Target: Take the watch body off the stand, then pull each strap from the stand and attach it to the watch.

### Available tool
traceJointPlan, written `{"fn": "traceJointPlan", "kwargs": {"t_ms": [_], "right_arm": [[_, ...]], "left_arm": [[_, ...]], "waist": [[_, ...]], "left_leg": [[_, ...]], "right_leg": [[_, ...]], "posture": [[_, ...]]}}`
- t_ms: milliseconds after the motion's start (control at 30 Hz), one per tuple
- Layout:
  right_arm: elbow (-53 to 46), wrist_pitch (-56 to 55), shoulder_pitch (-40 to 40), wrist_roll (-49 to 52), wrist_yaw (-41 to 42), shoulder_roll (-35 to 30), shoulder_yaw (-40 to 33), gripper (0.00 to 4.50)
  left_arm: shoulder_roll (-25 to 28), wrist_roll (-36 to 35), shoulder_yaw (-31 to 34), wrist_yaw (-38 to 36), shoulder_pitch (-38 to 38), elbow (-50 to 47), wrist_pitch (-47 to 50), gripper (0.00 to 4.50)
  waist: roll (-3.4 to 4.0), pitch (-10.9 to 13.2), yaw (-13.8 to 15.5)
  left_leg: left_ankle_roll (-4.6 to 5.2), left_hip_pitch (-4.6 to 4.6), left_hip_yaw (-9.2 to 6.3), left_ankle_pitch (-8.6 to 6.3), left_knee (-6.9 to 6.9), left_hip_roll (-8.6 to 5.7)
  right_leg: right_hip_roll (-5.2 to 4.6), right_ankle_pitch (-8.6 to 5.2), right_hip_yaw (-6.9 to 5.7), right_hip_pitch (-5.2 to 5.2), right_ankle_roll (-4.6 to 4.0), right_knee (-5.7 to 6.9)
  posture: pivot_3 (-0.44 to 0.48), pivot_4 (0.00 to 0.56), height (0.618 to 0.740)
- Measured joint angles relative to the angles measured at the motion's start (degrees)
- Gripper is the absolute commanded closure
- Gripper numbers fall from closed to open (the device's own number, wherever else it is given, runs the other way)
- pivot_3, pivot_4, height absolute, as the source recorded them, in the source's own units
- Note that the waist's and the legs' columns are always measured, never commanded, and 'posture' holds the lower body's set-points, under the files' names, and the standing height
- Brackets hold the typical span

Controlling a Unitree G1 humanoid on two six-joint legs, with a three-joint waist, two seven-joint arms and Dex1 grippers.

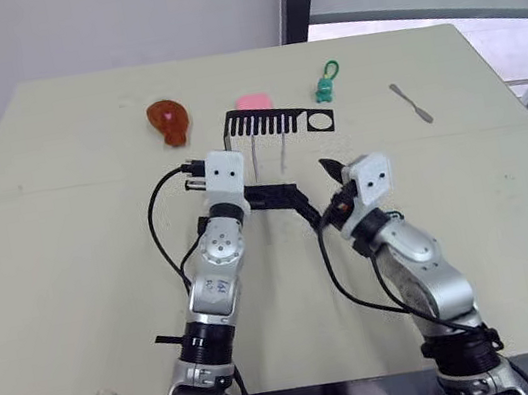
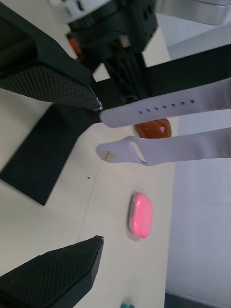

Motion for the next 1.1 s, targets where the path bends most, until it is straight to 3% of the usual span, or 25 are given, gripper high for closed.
{"fn": "traceJointPlan", "kwargs": {"t_ms": [200, 767, 867, 1100], "right_arm": [[4.48, -0.35, -5.45, -2.53, -3.63, 2.75, 0.16, 0.0], [10.45, -2.67, -8.39, -4.9, -3.92, 3.32, 0.12, 0.0], [11.01, -3.13, -8.41, -4.91, -3.91, 3.35, 0.13, 0.87], [11.07, -3.99, -8.41, -4.91, -3.73, 3.51, 1.58, 4.29]], "left_arm": [[-0.12, 0.01, 0.01, 0.13, 0.02, 0.06, -0.02, 4.45], [-0.45, 0.06, -0.05, 0.13, 0.05, -0.09, 0.24, 4.45], [-0.45, 0.07, -0.01, 0.12, 0.09, -0.32, 0.47, 4.5], [-0.44, 0.08, 0.0, 0.07, 0.11, -0.5, 0.75, 4.5]], "waist": [[-0.03, -0.02, 0.0], [-0.03, -0.02, -0.05], [-0.03, -0.02, -0.07], [-0.03, -0.02, -0.09]], "left_leg": [[0.02, -0.02, 0.0, 0.0, -0.02, -0.02], [0.02, -0.03, 0.0, 0.01, -0.02, -0.02], [0.02, -0.03, 0.0, 0.01, -0.03, -0.01], [0.02, -0.03, 0.0, 0.01, -0.03, -0.01]], "right_leg": [[0.0, 0.0, -0.02, 0.01, 0.0, 0.0], [-0.01, 0.0, -0.02, 0.01, 0.0, 0.01], [0.0, 0.0, -0.03, 0.01, 0.0, 0.02], [0.0, 0.0, -0.03, 0.01, 0.0, 0.01]], "posture": [[0.0, 0.15, 0.74], [0.0, 0.15, 0.74], [0.0, 0.15, 0.74], [0.0, 0.15, 0.74]]}}
